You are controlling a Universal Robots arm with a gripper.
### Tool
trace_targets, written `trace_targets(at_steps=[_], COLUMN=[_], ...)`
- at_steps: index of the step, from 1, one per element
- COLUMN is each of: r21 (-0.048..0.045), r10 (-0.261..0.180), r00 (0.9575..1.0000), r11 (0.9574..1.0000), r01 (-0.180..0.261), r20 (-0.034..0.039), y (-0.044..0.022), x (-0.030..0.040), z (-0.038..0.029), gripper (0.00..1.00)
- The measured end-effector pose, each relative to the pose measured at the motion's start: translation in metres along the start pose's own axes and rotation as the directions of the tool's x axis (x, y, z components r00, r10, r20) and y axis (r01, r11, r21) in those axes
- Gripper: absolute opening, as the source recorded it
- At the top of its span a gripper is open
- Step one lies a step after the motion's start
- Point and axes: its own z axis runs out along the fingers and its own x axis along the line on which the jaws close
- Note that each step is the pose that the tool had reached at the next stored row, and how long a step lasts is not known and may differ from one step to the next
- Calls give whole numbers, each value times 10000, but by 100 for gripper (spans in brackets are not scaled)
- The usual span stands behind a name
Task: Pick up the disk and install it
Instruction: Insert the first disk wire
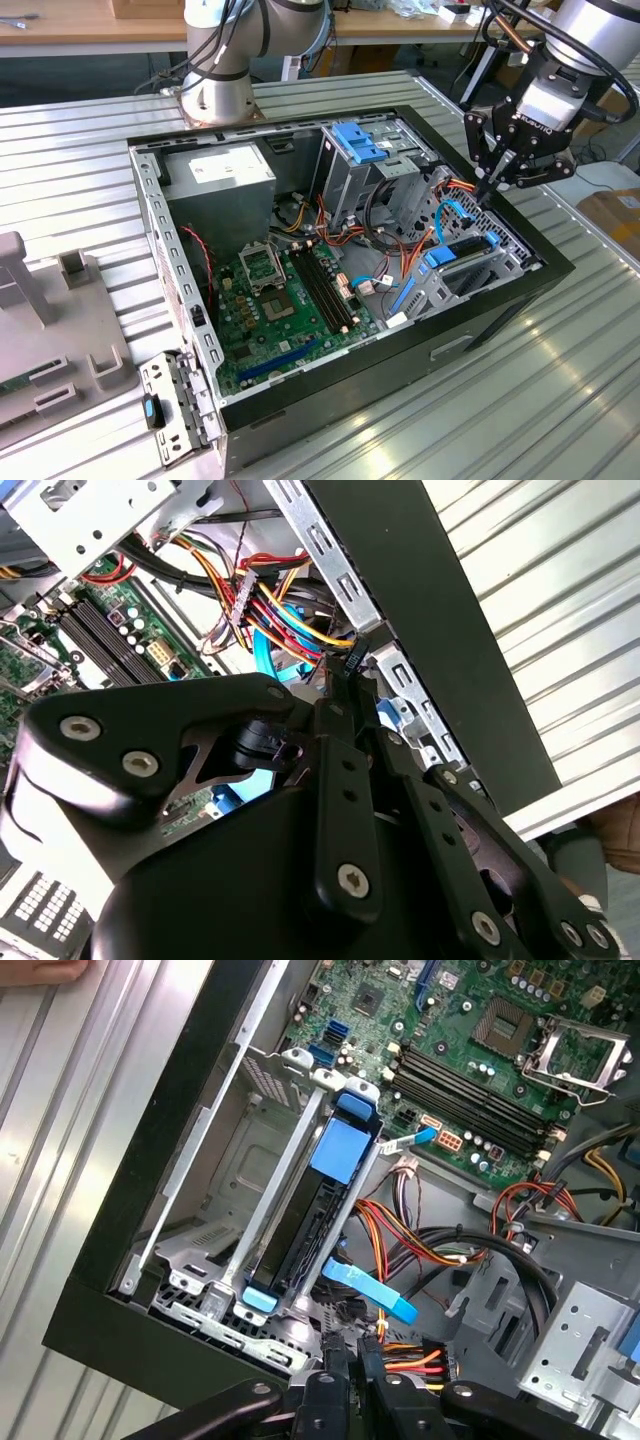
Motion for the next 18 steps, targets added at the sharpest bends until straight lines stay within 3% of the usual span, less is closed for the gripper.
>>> trace_targets(at_steps=[2,4,6,11,16,18], r21=[3,10,14,29,46,47], r10=[383,1007,1355,2347,3246,3295], r00=[9993,9949,9908,9720,9458,9441], r11=[9993,9949,9908,9721,9459,9441], r01=[-383,-1007,-1354,-2347,-3245,-3295], r20=[-14,-37,-49,-80,-110,-112], y=[0,0,0,0,0,0], x=[0,0,0,0,0,0], z=[0,0,0,0,1,2], gripper=[16,16,16,16,16,16])
